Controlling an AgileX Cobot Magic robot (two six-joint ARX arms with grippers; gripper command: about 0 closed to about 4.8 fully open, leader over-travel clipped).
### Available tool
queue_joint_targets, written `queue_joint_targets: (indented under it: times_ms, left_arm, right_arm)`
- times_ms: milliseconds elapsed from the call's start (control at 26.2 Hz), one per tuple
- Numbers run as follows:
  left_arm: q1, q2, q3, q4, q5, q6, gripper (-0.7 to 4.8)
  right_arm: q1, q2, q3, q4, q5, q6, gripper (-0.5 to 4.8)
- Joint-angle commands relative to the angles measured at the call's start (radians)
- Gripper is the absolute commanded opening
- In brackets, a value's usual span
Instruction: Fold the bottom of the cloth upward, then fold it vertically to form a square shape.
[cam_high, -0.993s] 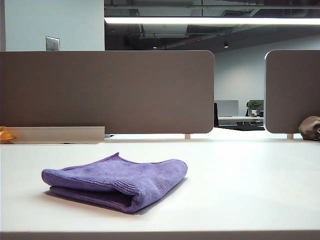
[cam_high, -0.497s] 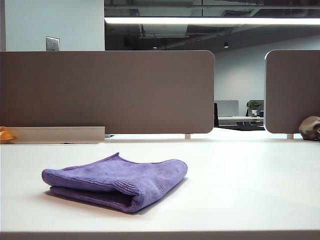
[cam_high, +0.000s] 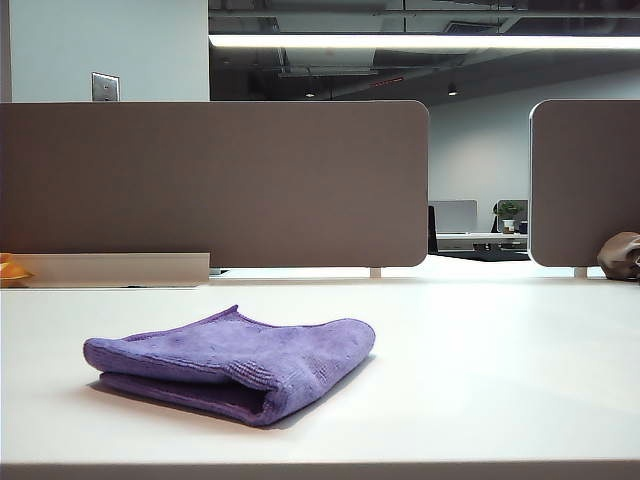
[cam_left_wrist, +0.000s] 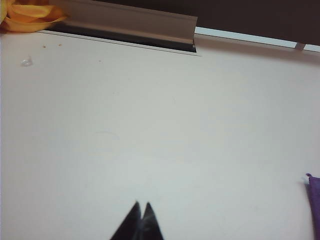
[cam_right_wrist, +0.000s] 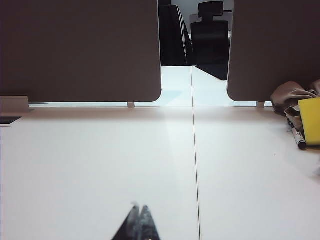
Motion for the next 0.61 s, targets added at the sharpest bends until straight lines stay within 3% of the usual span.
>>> queue_joint_targets:
  times_ms: [38, 611]
  left_arm:
    - [0.002, 0.0, -0.003, 0.003, -0.002, 0.004, -0.03]
    - [0.002, 0.0, -0.003, 0.003, -0.002, 0.004, -0.03]
  right_arm:
    - [0.001, 0.001, -0.007, 0.01, 0.002, 0.002, 0.0]
    - [0.0, 0.001, -0.007, -0.122, 0.002, 0.003, 0.0]
